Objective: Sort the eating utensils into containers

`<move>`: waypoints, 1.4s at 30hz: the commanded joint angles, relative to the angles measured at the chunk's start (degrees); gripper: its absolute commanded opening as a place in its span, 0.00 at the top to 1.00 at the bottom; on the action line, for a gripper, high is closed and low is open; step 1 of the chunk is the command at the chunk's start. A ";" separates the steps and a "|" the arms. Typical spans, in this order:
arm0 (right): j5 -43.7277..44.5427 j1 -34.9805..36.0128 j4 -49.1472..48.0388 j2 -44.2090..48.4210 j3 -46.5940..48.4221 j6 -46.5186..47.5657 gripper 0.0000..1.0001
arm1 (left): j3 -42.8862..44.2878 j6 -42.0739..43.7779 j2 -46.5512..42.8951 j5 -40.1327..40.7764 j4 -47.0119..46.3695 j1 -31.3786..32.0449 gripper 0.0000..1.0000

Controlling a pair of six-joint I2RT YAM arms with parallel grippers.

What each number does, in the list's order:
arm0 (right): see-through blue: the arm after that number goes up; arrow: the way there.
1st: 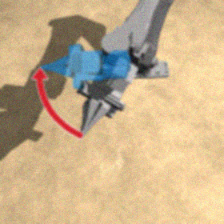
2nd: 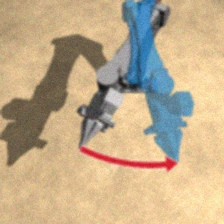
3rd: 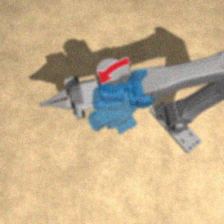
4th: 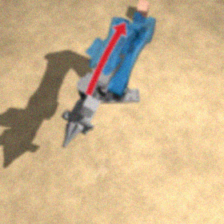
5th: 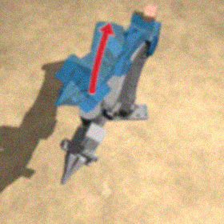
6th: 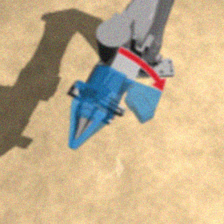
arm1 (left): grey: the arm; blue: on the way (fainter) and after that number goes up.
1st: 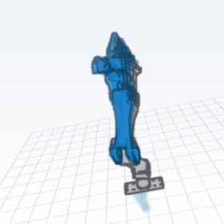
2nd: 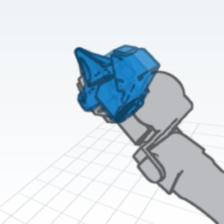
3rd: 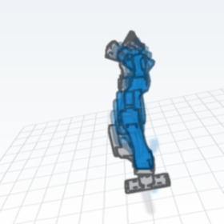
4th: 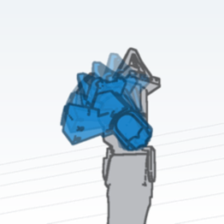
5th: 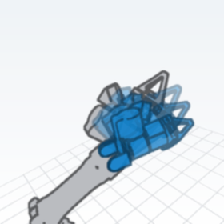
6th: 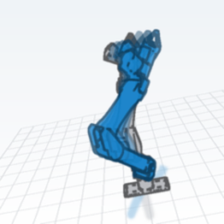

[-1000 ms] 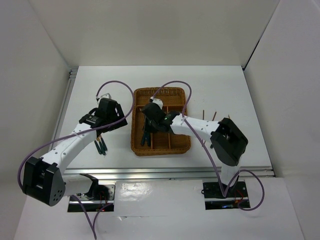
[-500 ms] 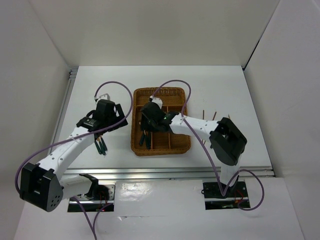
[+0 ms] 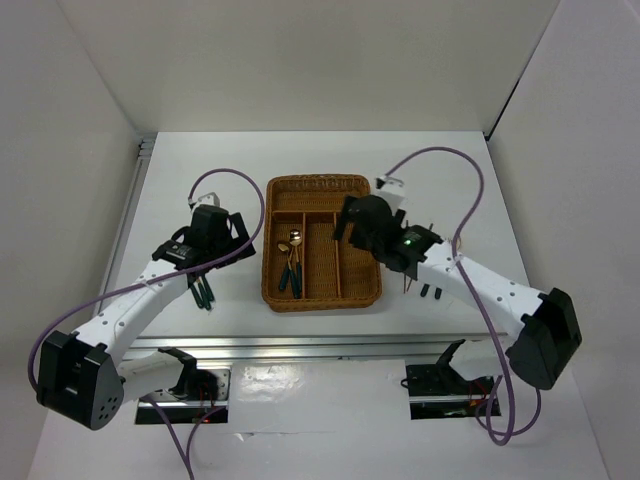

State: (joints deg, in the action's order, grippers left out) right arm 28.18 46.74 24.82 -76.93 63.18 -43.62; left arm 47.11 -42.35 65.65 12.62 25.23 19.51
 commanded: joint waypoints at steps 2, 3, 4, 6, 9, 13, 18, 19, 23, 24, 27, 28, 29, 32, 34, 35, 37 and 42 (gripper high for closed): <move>0.31 -10.60 5.60 5.81 -8.06 -2.26 0.00 | -0.97 -0.80 -1.75 -0.41 -2.21 -0.44 0.03; 0.29 -12.18 5.59 7.91 -9.20 -2.26 0.00 | -0.97 -0.81 -1.75 -0.41 -2.21 -0.44 0.03; -0.40 -14.98 5.59 8.80 -11.13 -2.26 0.00 | -0.97 -0.81 -1.75 0.12 -2.21 -0.44 0.03; -0.41 -17.37 7.08 10.38 -12.37 -2.26 0.00 | -1.50 -1.33 -2.28 0.64 -2.21 -0.96 0.03; 0.38 -21.77 9.10 10.39 -14.30 -2.79 0.00 | -2.02 -1.33 -2.28 0.13 -2.21 -0.96 0.03; -0.85 -26.87 9.11 9.78 -17.81 -3.66 0.01 | -2.02 -1.33 -1.14 -1.01 -2.73 -1.48 0.04; -4.36 -32.22 4.98 9.25 -22.30 -2.44 0.13 | -2.02 -0.81 -0.61 -1.54 -2.73 -1.49 0.04; -5.76 -33.11 4.45 8.64 -22.83 -1.83 0.17 | -2.02 -0.81 -0.61 -1.55 -2.73 -1.49 0.04; -10.25 -37.50 1.55 7.50 -24.59 0.81 0.27 | -2.02 -0.81 -0.61 -1.55 -3.26 -1.49 0.04; -11.12 -39.25 0.77 7.49 -25.29 1.68 0.28 | -2.02 -0.81 -0.61 -2.07 -3.26 -1.49 0.03; -13.94 -40.59 -1.34 6.96 -26.78 3.01 0.35 | -2.02 -0.81 -0.61 -2.08 -3.26 -1.49 0.03; -15.16 -41.37 -1.96 6.96 -27.49 3.53 0.35 | -2.02 -0.81 -0.61 -2.08 -3.26 -1.49 0.03; -15.18 -41.38 -2.49 6.96 -27.49 3.54 0.37 | -2.02 -0.81 -0.61 -2.08 -3.26 -1.49 0.03; -15.79 -41.38 -3.81 5.92 -28.11 4.06 0.38 | -2.02 -0.81 -0.08 -2.08 -3.26 -1.49 0.03; -16.32 -41.38 -3.81 4.51 -28.11 4.06 0.39 | -2.02 -0.81 -0.08 -2.08 -3.26 -1.49 0.03; -16.32 -41.38 -4.33 4.50 -28.11 4.06 0.39 | -2.02 -0.81 -0.08 -2.08 -3.26 -1.49 0.03; -16.32 -41.38 -4.34 2.40 -28.11 4.06 0.40 | -2.02 -0.81 -0.08 -2.08 -3.26 -2.02 0.03; -15.54 -41.38 -3.20 0.02 -26.70 3.45 0.46 | -2.02 -0.81 0.45 -2.08 -3.26 -2.02 0.03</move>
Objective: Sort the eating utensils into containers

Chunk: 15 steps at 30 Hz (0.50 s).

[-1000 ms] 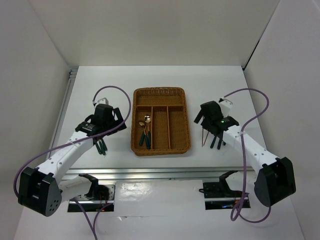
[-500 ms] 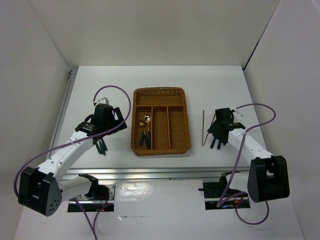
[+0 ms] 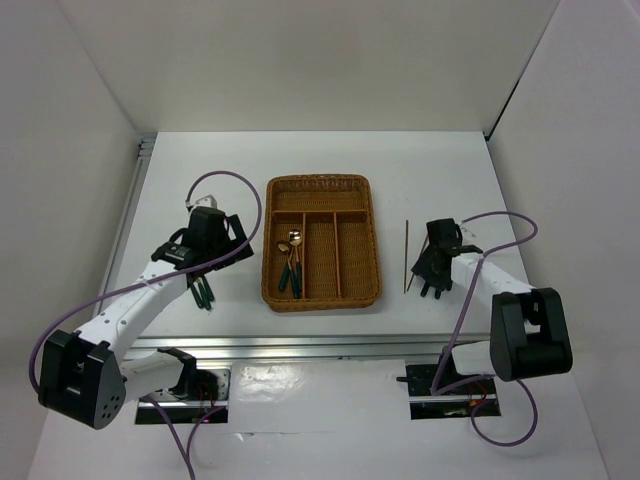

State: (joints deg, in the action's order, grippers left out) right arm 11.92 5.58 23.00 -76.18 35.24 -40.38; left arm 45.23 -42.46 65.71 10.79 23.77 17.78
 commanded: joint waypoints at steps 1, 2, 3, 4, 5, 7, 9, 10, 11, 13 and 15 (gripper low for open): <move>0.73 -0.22 -0.60 -1.42 1.75 0.21 0.47 | -0.15 -0.70 0.38 -0.24 -1.80 -0.29 0.03; 0.73 -0.22 -0.59 -2.03 1.76 -0.31 0.47 | -0.15 -0.70 0.38 -0.24 -1.80 -0.29 0.03; 0.73 -0.22 -0.59 -2.04 1.76 -0.31 0.47 | -0.15 -0.70 0.38 -0.24 -1.80 -0.29 0.03; 0.73 -0.22 -0.07 -2.04 1.76 -0.31 0.47 | -0.15 -0.70 0.38 -0.24 -1.80 -0.29 0.03; 0.73 -0.22 -0.07 -2.56 1.76 -0.31 0.49 | -0.15 -0.70 0.38 -0.24 -1.80 -0.29 0.03; 0.73 -0.22 -0.06 -2.57 1.76 -0.31 0.50 | -0.15 -0.70 0.38 -0.24 -1.80 -0.29 0.03; 0.73 -0.22 -0.06 -3.09 2.28 -0.31 0.54 | 0.38 -0.70 0.90 -0.24 -1.80 -0.29 0.03; 0.73 -0.22 -0.06 -3.62 2.28 -0.31 0.56 | 0.38 -0.70 0.91 -0.24 -1.80 -0.29 0.03; 0.73 -0.22 -0.06 -4.23 2.28 -0.31 0.57 | 0.38 -0.18 0.91 -0.24 -1.80 -0.29 0.03; 0.73 -0.22 0.46 -4.24 2.90 -0.31 0.62 | 0.38 -0.17 0.91 -0.24 -1.80 -0.29 0.03; 0.73 -0.22 0.46 -4.85 2.90 0.21 0.67 | 0.38 -0.17 0.91 -0.24 -1.80 -0.29 0.03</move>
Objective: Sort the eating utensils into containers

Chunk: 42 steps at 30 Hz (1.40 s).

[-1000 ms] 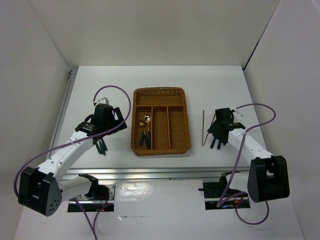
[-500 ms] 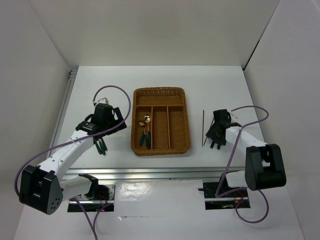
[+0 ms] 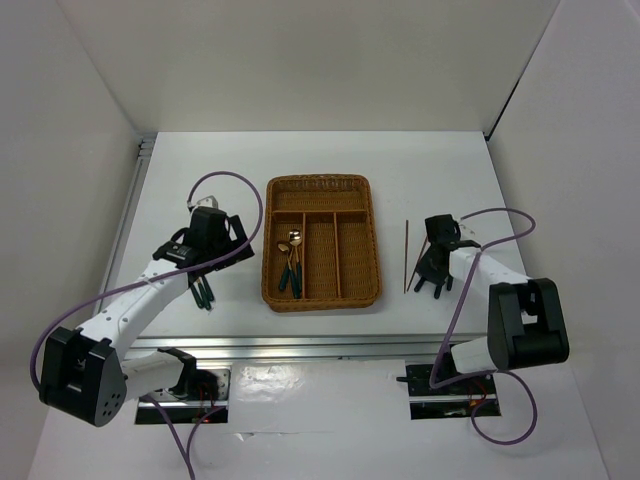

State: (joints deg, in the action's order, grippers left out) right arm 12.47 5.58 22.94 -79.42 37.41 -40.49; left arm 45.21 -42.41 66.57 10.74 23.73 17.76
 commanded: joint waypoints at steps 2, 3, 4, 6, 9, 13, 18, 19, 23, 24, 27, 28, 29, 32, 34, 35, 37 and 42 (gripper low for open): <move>0.19 -0.22 0.53 -1.62 0.74 0.32 0.71 | 0.40 -0.21 0.06 -0.20 -1.75 -0.27 0.03; 0.19 -0.22 0.53 -1.62 0.74 0.32 0.73 | 0.40 -0.21 0.06 -0.20 -1.75 -0.27 0.03; 0.19 -0.22 0.53 -1.62 0.74 0.32 0.75 | 0.40 -0.21 0.06 -0.20 -1.75 -0.27 0.03; 0.19 -0.22 0.53 -2.76 1.26 0.32 0.81 | 0.40 -0.21 0.06 -0.20 -1.75 -0.27 0.03; 0.19 -0.22 2.88 -3.29 3.27 0.32 0.88 | 0.40 -0.21 0.06 -0.72 -1.75 -0.27 0.03; 3.60 2.58 8.69 0.30 7.67 -1.08 0.90 | 0.40 -0.21 0.06 -0.72 -1.75 -0.27 0.03; 6.51 11.01 13.36 7.34 14.35 -1.79 0.84 | 0.93 -0.21 0.06 -0.72 -1.75 -0.79 0.03; 6.51 12.24 14.23 9.00 16.45 -1.79 0.84 | 0.93 -0.21 0.06 -0.72 -1.75 -0.80 0.03; 7.04 21.01 14.94 10.42 21.21 -1.26 0.84 | 0.40 -0.74 0.06 -0.11 -1.75 -0.80 0.03; 7.74 22.61 14.94 10.42 22.00 -1.26 0.84 | 0.40 -0.74 0.06 0.41 -1.75 -1.40 0.03; 7.14 28.77 12.66 9.90 23.93 -1.96 0.84 | -0.65 -1.36 -0.47 1.47 -1.23 -1.41 0.03; 7.13 30.09 11.70 7.98 23.94 -1.96 0.84 | -0.65 -1.88 -0.47 1.47 -1.23 -1.41 0.03; 7.13 32.62 9.86 6.92 23.94 -1.96 0.84 | -0.65 -1.88 -0.99 2.00 -0.53 -1.93 0.03; 7.13 36.33 7.65 1.30 25.60 -1.96 0.83 | -0.65 -2.41 -1.52 3.05 0.00 -1.94 0.03; 7.66 39.84 6.94 -3.87 26.75 -2.49 0.83 | -1.17 -2.93 -2.14 3.58 0.53 -1.94 0.03; 8.53 40.73 6.94 -5.64 28.23 -2.49 0.83 | -1.18 -2.94 -2.14 4.19 0.53 -1.94 0.02; 9.68 42.23 7.81 -8.72 29.73 -3.63 0.83 | -1.18 -4.16 -2.75 4.89 1.05 -2.46 0.02; 9.07 42.93 7.04 -14.09 31.59 -3.63 0.83 | -2.32 -4.78 -2.76 6.13 1.59 -2.99 0.00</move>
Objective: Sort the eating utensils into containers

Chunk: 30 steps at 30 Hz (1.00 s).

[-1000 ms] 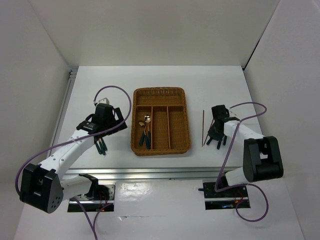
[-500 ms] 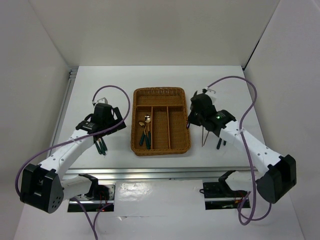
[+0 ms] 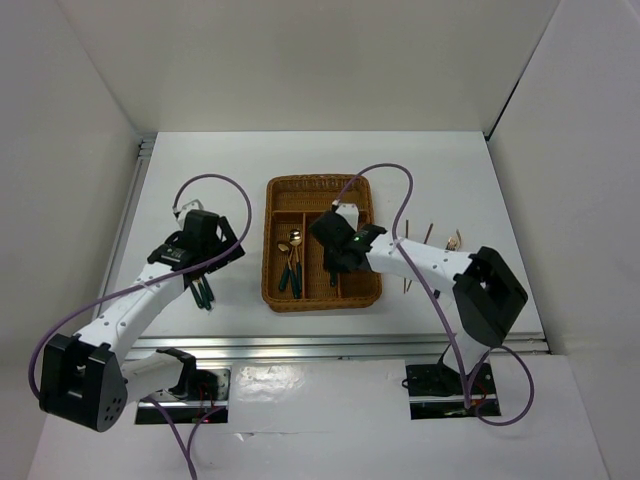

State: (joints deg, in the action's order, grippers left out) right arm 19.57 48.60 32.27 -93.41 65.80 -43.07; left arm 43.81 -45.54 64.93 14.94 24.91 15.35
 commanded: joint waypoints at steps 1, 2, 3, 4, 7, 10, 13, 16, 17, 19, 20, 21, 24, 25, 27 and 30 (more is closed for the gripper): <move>1.96 -0.08 -3.08 -0.11 3.19 -1.05 0.82 | -0.92 -1.66 -1.12 1.94 0.41 -0.59 0.00; 1.09 -0.08 -3.96 -0.11 2.41 -0.18 0.80 | -0.92 -1.66 -1.12 1.94 0.41 -0.59 0.00; 0.56 -0.08 -5.19 -0.11 1.79 -0.17 0.80 | -0.92 -1.66 -1.12 1.94 0.41 -1.11 0.00; 0.55 -0.08 -5.72 -0.63 1.79 -0.17 0.80 | -0.92 -1.66 -1.12 1.94 0.41 -1.12 0.00; -0.58 -0.08 -6.43 -1.43 1.79 0.44 0.79 | -1.44 -1.66 -1.12 1.94 0.41 -1.12 0.00; -1.20 -0.08 -6.96 -3.27 1.79 0.44 0.72 | -1.45 -2.18 -1.12 1.94 0.41 -1.12 0.02; -1.73 -0.08 -6.96 -4.77 2.49 0.97 0.64 | -1.45 -3.41 0.11 3.25 1.90 -1.12 0.03; -2.26 0.44 -7.75 -4.77 2.49 1.67 0.52 | -1.45 -4.47 1.34 4.57 3.57 -1.12 0.06; -2.26 0.44 -8.36 -4.77 2.49 1.67 0.50 | -1.45 -4.47 1.34 4.57 4.35 -1.12 0.06; -2.79 0.44 -8.89 -4.15 1.96 2.20 0.48 | -2.15 -5.70 1.34 5.10 5.06 -1.12 0.08; -2.79 0.44 -8.89 -3.54 1.44 2.81 0.48 | -2.15 -6.48 1.34 6.49 5.06 -1.12 0.09; -2.79 0.44 -8.89 -2.84 1.44 2.82 0.48 | -2.85 -6.49 1.34 6.51 5.06 -1.73 0.09; -2.79 0.44 -8.89 -1.17 0.91 3.43 0.47 | -3.38 -7.02 1.87 7.03 5.06 -2.25 0.12; -2.79 0.44 -8.89 -0.64 0.91 3.43 0.47 | -3.38 -7.54 2.65 7.03 5.06 -2.26 0.12; -2.26 0.44 -9.42 0.32 0.38 3.96 0.47 | -3.38 -7.55 3.36 7.03 4.46 -2.87 0.12; -2.26 0.44 -9.42 2.08 -0.76 3.96 0.46 | -3.91 -8.16 4.94 6.24 3.14 -4.19 0.13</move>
State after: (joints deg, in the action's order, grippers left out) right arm 16.29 48.62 25.91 -95.39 65.87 -40.05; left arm 40.34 -51.66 68.79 20.47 29.47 12.60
